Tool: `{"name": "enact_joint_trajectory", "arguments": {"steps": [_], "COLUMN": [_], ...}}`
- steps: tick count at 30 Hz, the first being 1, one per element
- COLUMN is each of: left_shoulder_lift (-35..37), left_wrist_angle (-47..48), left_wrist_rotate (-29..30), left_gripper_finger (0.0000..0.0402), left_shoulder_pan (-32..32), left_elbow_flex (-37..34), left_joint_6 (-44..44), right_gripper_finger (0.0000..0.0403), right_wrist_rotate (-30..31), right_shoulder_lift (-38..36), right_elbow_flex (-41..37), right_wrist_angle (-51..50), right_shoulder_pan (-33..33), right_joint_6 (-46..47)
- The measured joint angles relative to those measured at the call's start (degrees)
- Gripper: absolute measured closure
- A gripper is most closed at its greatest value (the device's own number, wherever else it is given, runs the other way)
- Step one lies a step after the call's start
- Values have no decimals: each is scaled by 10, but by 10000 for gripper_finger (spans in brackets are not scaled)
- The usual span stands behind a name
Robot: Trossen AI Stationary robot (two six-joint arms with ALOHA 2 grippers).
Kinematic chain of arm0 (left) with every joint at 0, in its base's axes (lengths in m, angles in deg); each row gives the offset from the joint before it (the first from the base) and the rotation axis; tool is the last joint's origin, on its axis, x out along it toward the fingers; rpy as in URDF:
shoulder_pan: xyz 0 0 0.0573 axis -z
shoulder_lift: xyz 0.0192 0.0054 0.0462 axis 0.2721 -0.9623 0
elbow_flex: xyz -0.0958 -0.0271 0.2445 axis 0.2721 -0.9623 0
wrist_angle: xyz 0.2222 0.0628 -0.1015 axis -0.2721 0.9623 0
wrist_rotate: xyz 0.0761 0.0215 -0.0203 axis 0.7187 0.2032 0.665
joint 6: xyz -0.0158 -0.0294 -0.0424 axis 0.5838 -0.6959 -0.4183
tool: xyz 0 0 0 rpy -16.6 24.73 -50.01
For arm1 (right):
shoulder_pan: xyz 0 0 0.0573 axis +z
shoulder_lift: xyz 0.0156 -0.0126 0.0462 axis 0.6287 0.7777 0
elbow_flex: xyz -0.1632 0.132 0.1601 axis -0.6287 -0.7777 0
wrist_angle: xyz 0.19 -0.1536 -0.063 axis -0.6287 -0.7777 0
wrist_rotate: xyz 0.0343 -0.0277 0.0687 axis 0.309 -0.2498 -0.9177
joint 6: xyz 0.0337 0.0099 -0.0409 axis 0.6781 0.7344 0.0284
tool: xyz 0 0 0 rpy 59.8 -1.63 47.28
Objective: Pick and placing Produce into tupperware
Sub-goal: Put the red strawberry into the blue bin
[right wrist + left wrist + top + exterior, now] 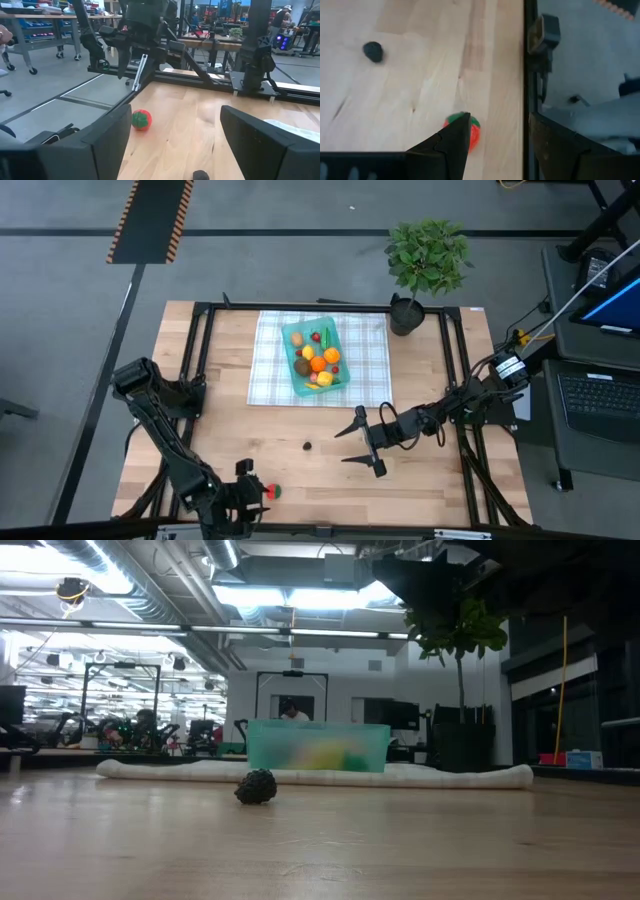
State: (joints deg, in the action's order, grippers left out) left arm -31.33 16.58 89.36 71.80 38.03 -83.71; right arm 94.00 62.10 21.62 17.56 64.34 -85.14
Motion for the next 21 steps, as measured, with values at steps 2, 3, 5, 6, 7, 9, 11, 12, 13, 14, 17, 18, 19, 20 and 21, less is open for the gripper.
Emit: {"name": "enact_joint_trajectory", "arguments": {"steps": [2, 3, 5, 6, 7, 9, 11, 12, 13, 14, 17, 18, 19, 20, 21], "left_shoulder_lift": [0, 0, 0, 0, 0, 0, 0, 0, 0, 0, 0, 0, 0, 0, 0], "left_wrist_angle": [-1, -3, -4, -4, -3, 3, 7, 6, 7, 9, 11, 11, 10, 9, 9], "left_wrist_rotate": [-13, -15, -15, -15, -15, -14, -14, -14, -14, -14, -15, -15, -15, -15, -15], "left_gripper_finger": [209, 209, 209, 209, 209, 209, 202, 195, 187, 179, 154, 148, 145, 142, 142], "left_shoulder_pan": [-1, -1, -2, -3, -4, -6, -8, -10, -11, -13, -20, -22, -24, -24, -24], "left_elbow_flex": [0, 0, 0, 0, 0, 0, 0, 0, 0, 0, 0, 0, 0, 0, 0], "left_joint_6": [6, 7, 7, 7, 8, 8, 7, 6, 6, 6, 5, 5, 9, 13, 17], "right_gripper_finger": [96, 96, 96, 96, 96, 96, 96, 96, 96, 96, 96, 96, 96, 96, 96], "right_wrist_rotate": [0, 0, 0, 0, 0, 0, 0, 0, 0, 0, 0, 0, 0, 0, 0], "right_shoulder_lift": [0, 0, 0, 0, 0, 0, 0, 0, 0, 0, 0, 0, 0, 0, 0], "right_elbow_flex": [0, 0, 0, 0, 0, 0, 0, 0, 0, 0, 0, 0, 0, 0, 0], "right_wrist_angle": [-1, -1, -1, -2, -2, -2, -3, -3, -3, -3, -3, -3, -3, -3, -3], "right_shoulder_pan": [0, 0, 0, 0, 0, 0, 0, 0, 0, 0, 0, 0, 0, 0, 0], "right_joint_6": [0, 0, 0, 0, 0, 0, 0, 0, 0, 0, 0, 0, 0, 0, 0]}}
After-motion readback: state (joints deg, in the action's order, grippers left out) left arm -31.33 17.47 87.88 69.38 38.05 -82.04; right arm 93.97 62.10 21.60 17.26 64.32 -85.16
